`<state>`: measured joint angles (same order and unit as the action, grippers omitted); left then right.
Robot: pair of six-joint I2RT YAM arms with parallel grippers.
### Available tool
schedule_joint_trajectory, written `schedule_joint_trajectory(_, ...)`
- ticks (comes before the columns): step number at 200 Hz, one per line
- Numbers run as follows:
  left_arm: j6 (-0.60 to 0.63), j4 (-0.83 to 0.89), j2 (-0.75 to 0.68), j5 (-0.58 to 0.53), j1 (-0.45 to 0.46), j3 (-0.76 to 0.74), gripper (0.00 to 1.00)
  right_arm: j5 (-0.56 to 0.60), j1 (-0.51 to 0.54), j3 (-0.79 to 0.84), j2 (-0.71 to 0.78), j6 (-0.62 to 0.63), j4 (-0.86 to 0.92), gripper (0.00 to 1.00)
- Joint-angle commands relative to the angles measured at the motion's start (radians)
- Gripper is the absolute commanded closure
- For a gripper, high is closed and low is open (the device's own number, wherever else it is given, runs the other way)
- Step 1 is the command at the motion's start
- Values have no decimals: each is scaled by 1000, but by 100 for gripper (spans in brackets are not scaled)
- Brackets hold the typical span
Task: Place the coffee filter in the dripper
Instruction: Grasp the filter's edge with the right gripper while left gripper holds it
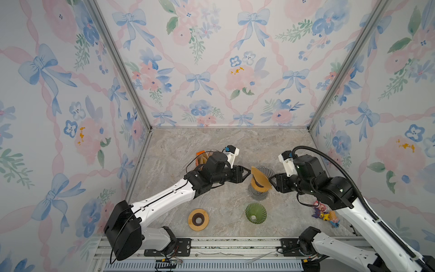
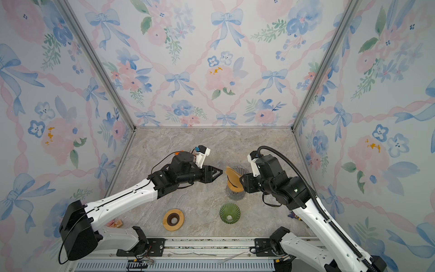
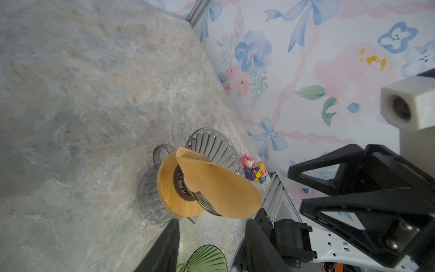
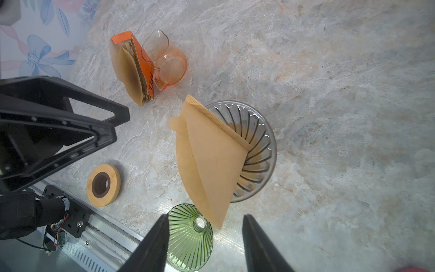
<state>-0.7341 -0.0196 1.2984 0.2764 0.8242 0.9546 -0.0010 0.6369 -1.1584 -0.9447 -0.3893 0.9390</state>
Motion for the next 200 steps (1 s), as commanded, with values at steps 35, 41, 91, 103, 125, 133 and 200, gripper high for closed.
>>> schedule_joint_trajectory(35,4,-173,-71,-63,30,-124,50,96,60,-86,-123,30,32,44)
schedule_joint_trajectory(41,10,-172,-74,-71,36,-130,50,109,64,-92,-136,28,39,44)
schedule_joint_trajectory(91,-10,-107,3,-110,73,-83,40,164,59,-106,-210,23,43,44)
schedule_joint_trajectory(103,-16,-62,37,-123,85,-47,39,164,54,-104,-219,23,42,44)
schedule_joint_trajectory(125,-29,-3,85,-146,107,15,37,155,22,-96,-226,20,37,45)
schedule_joint_trajectory(133,-35,6,98,-146,112,29,36,147,8,-89,-224,20,32,45)
schedule_joint_trajectory(200,-37,120,201,-159,126,154,33,69,-148,-22,-197,21,0,47)
